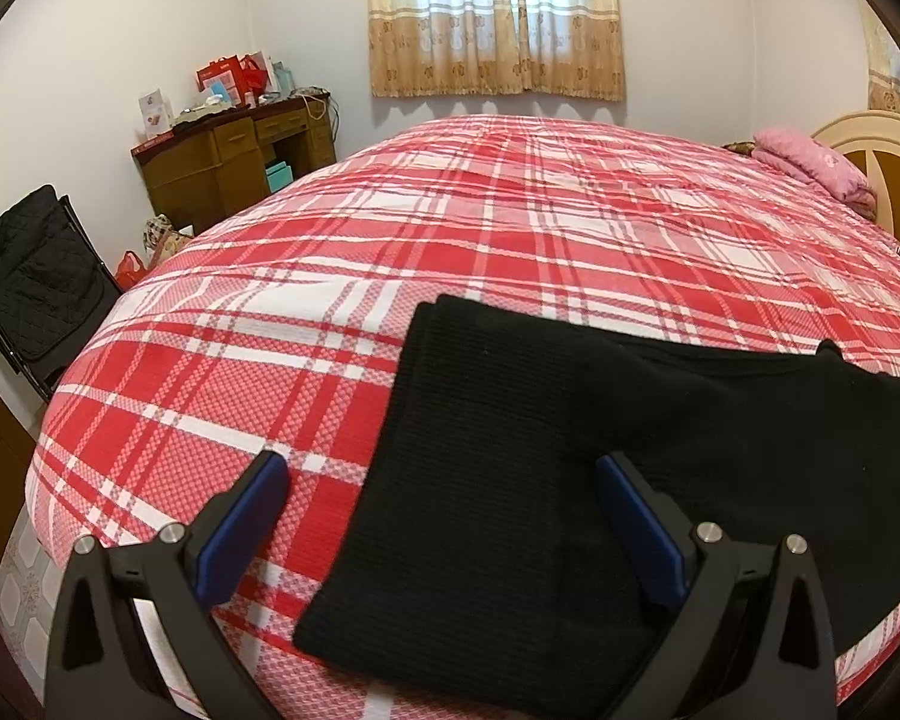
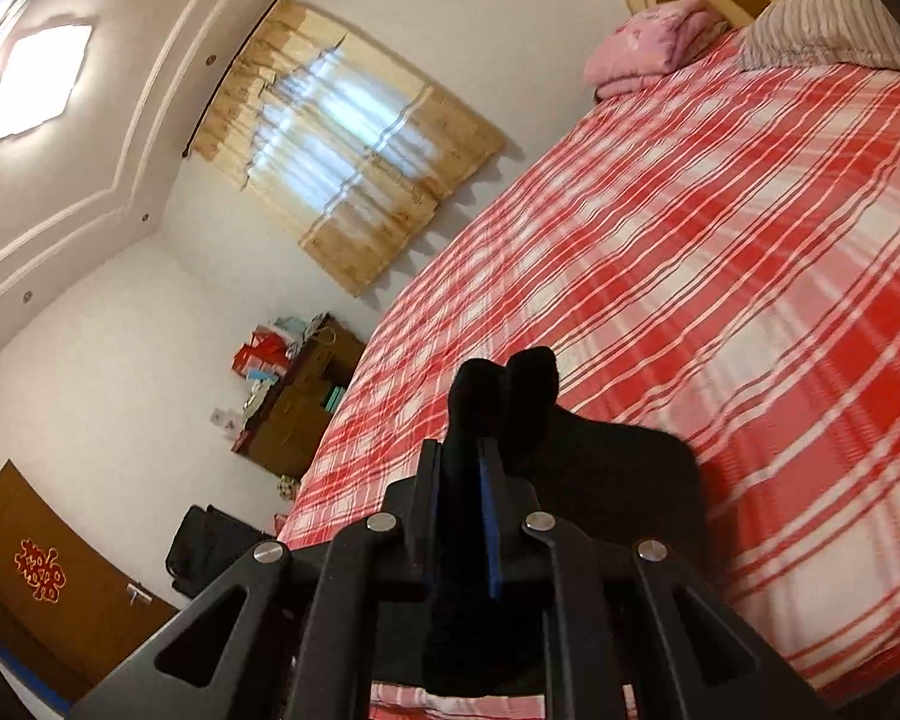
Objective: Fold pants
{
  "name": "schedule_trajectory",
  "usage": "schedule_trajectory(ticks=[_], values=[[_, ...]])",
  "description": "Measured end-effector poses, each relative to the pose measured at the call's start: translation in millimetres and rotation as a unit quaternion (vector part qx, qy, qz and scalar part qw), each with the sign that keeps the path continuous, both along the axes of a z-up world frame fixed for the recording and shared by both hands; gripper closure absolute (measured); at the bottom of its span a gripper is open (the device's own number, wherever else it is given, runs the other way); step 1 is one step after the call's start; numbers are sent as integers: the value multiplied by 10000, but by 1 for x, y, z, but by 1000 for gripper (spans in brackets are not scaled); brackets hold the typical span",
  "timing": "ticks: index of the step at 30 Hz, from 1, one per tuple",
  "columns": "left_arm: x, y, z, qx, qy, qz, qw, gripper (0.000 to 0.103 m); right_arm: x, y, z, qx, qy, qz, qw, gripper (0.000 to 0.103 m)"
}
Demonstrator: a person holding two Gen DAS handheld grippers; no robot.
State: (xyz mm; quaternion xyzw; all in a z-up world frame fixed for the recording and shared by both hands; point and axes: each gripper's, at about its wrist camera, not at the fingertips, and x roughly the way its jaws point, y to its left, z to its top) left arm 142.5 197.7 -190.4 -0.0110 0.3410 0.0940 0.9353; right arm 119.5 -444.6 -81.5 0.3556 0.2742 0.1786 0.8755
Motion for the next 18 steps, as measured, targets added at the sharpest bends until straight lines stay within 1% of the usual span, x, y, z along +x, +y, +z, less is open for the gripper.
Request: schedule_trajectory(ticks=[12, 18], values=[[-2, -2, -2, 4, -83, 7, 10000, 0, 27, 79, -18, -152, 177, 656, 9976, 91], [-4, -2, -2, 4, -112, 17, 9999, 0, 38, 120, -33, -245, 316, 986, 9943, 91]])
